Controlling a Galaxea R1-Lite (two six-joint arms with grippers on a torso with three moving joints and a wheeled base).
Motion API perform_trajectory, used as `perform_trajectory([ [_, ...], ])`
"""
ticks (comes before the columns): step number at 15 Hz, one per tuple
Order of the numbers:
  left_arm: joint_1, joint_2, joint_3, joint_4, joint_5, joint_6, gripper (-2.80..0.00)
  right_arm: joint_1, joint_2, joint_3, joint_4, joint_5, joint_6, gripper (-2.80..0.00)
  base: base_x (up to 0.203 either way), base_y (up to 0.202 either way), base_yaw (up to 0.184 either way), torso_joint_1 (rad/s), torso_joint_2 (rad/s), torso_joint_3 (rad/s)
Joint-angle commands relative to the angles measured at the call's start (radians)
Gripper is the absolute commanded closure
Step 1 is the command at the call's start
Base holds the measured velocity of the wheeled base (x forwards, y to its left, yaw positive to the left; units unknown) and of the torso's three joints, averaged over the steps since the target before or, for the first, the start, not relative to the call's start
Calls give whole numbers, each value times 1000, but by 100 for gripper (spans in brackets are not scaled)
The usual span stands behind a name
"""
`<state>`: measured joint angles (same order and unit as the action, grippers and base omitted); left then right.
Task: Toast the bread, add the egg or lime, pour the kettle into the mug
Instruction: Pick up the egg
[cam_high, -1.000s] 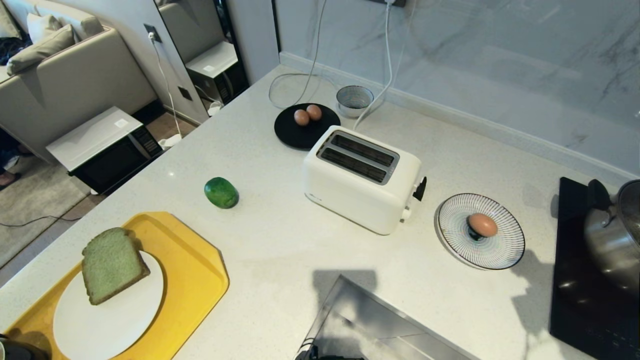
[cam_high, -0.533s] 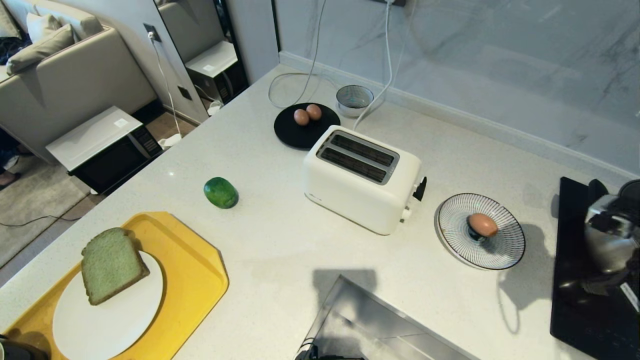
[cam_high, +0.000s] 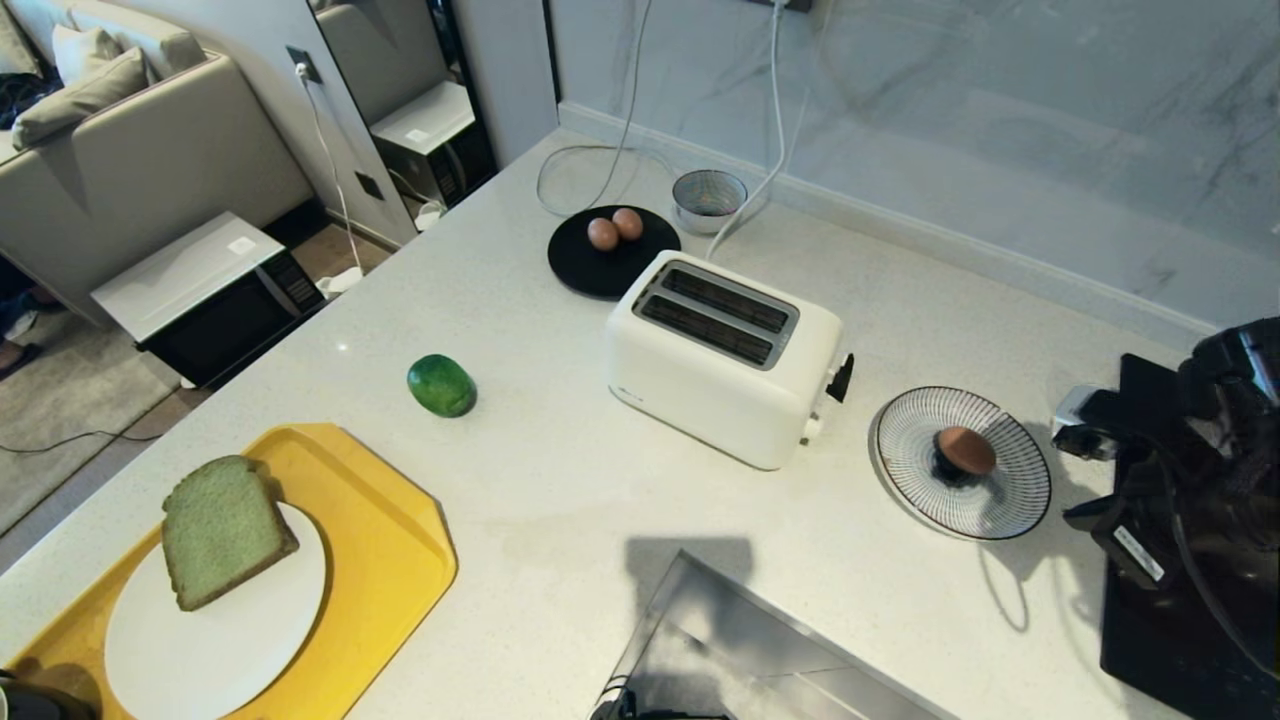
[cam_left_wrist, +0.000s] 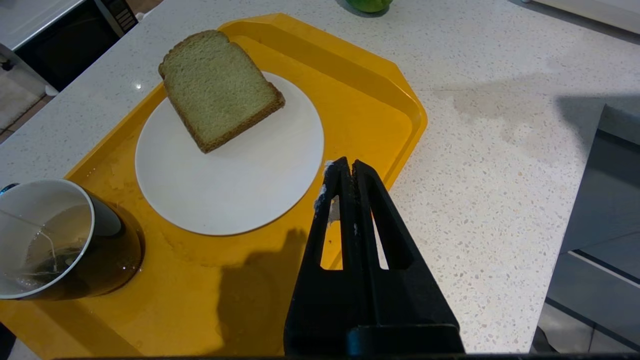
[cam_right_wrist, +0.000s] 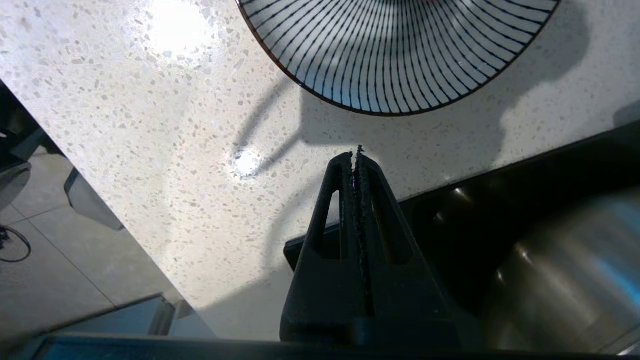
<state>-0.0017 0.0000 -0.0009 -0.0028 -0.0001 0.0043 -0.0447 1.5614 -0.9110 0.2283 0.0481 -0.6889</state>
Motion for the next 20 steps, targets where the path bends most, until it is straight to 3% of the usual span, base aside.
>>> perform_trajectory([
  [1, 0, 2, 1, 0, 0, 2, 0, 5, 54, -50, -1, 9, -3, -280, 0, 0, 0, 0, 0, 0],
  [6, 0, 2, 0, 0, 0, 2, 0, -13, 144, -189, 10, 57, 1, -280, 0, 0, 0, 0, 0, 0],
  [10, 0, 2, 1, 0, 0, 0, 0, -15, 176, -258, 121, 95, 141, -280, 0, 0, 0, 0, 0, 0],
  [14, 0, 2, 0, 0, 0, 1, 0, -35, 163, -421, 416, 94, 150, -280, 0, 0, 0, 0, 0, 0],
  [20, 0, 2, 0, 0, 0, 1, 0, -35, 149, -433, 417, 95, 132, -280, 0, 0, 0, 0, 0, 0],
])
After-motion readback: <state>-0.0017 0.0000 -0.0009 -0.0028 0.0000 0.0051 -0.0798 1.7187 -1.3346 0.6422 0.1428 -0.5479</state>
